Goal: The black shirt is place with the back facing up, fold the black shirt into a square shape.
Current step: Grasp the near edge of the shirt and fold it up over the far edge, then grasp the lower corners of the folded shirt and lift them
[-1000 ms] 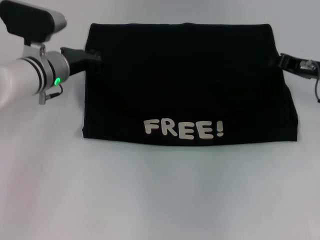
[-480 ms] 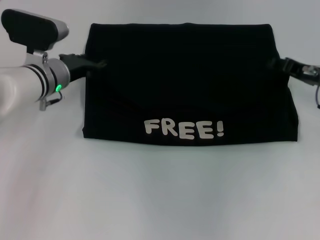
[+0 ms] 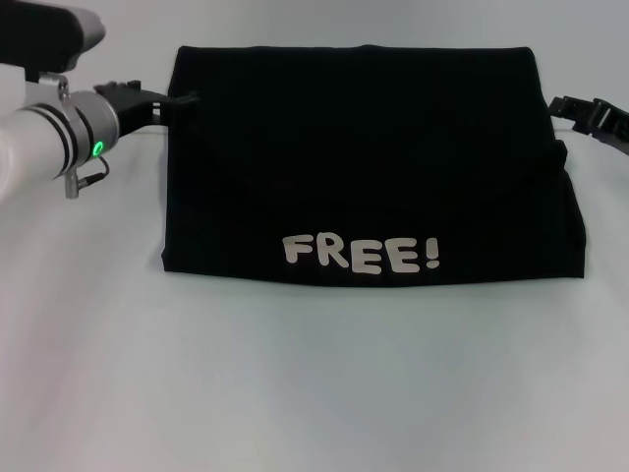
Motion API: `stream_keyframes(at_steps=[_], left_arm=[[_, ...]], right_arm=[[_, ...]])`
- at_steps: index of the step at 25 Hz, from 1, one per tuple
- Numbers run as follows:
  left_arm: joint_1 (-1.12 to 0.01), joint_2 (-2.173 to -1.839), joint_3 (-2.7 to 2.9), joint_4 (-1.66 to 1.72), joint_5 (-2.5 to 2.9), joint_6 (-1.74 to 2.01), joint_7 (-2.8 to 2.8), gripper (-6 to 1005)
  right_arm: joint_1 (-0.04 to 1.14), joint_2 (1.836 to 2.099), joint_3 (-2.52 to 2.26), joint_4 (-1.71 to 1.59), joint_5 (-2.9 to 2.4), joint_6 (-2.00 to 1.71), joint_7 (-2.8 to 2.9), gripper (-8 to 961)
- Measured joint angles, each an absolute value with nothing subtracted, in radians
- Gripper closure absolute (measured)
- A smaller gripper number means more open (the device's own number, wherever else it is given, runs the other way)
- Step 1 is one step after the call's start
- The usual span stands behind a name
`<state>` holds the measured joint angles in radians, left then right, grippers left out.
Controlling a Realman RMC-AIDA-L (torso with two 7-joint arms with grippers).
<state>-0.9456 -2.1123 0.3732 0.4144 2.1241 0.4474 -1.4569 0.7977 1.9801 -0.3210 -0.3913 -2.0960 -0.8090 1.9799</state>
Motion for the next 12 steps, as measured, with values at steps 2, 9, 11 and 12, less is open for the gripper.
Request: stream_keyframes(at_steps=[2, 9, 11, 12], left_arm=[[-0.914, -2.113, 0.409, 0.445, 2.153, 0.517, -1.541, 127], [-0.715, -2.123, 0.537, 0.684, 2.190, 0.937, -1.806, 133], [-0.675, -2.123, 0.535, 0.726, 2.185, 1.038, -1.838, 133], [-0.645, -2.121, 0.531, 0.753, 2.190, 1.121, -1.867, 133]], right_arm=[[0.781, 1.968, -0.321, -0.395, -2.099, -0.879, 1.982, 385], [0.696, 1.924, -0.322, -0.406, -2.098, -1.124, 1.974, 385], [0.676, 1.919, -0.322, -0.412, -2.097, -1.154, 1.972, 386], [0.667, 1.918, -0.322, -0.413, -2.096, -1.162, 1.971, 386]])
